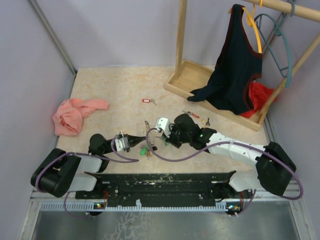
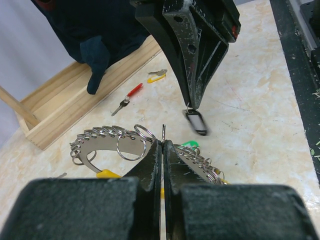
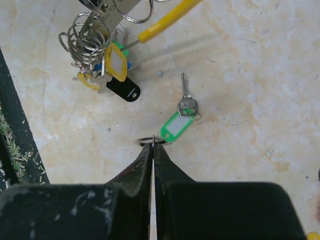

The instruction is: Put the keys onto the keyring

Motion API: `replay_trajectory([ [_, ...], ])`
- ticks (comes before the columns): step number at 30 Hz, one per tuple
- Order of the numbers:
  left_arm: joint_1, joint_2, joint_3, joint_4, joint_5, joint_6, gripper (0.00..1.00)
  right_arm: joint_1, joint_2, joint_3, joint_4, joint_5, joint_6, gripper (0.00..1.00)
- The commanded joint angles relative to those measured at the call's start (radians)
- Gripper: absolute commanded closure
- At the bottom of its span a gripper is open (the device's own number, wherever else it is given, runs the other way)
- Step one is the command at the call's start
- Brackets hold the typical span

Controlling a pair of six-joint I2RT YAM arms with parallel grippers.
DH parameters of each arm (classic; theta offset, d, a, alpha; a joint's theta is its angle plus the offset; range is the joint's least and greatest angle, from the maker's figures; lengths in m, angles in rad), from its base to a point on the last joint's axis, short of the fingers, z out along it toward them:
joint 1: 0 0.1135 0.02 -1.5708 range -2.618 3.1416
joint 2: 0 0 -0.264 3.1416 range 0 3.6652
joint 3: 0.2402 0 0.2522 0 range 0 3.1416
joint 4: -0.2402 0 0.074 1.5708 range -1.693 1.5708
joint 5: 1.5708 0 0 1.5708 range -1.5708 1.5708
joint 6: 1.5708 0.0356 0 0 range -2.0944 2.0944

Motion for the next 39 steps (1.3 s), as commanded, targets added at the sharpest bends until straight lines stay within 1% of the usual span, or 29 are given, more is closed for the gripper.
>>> replay_trajectory([
  [1, 0.005, 0.005, 0.024, 0.041, 0.04, -0.014, 1.0, 0.015, -0.056, 0.058, 0.06, -0.04, -0.151, 1.0],
  [8, 0.006, 0.012, 0.018, 0.068, 0.035, -0.027, 1.0, 0.041, -0.068, 0.081, 0.081, -0.081, -0.324, 1.0],
  [12, 0.005, 0.03, 0.014, 0.114, 0.041, -0.054, 1.0, 0.05, -0.057, 0.087, 0.1, -0.112, -0.426, 1.0],
  [15, 0.006, 0.022, 0.016, 0.099, 0.044, -0.04, 1.0, 0.053, -0.041, 0.101, 0.105, -0.117, -0.468, 1.0],
  [20, 0.006, 0.02, 0.021, 0.088, 0.057, -0.033, 1.0, 0.06, -0.023, 0.139, 0.091, -0.153, -0.478, 1.0],
  [26, 0.006, 0.015, 0.029, 0.062, 0.071, -0.026, 1.0, 0.062, -0.013, 0.135, 0.103, -0.125, -0.406, 1.0],
  [29, 0.005, 0.011, 0.037, 0.039, 0.084, -0.021, 1.0, 0.062, -0.012, 0.145, 0.075, -0.168, -0.393, 1.0],
  [31, 0.005, 0.009, 0.039, 0.028, 0.084, -0.014, 1.0, 0.062, -0.007, 0.163, 0.015, -0.208, -0.435, 1.0],
  [33, 0.004, 0.005, 0.042, 0.016, 0.088, -0.008, 1.0, 0.062, -0.001, 0.172, 0.0, -0.207, -0.437, 1.0],
  [39, 0.005, 0.003, 0.048, -0.008, 0.095, 0.009, 1.0, 0.077, 0.003, 0.167, 0.008, -0.187, -0.465, 1.0],
])
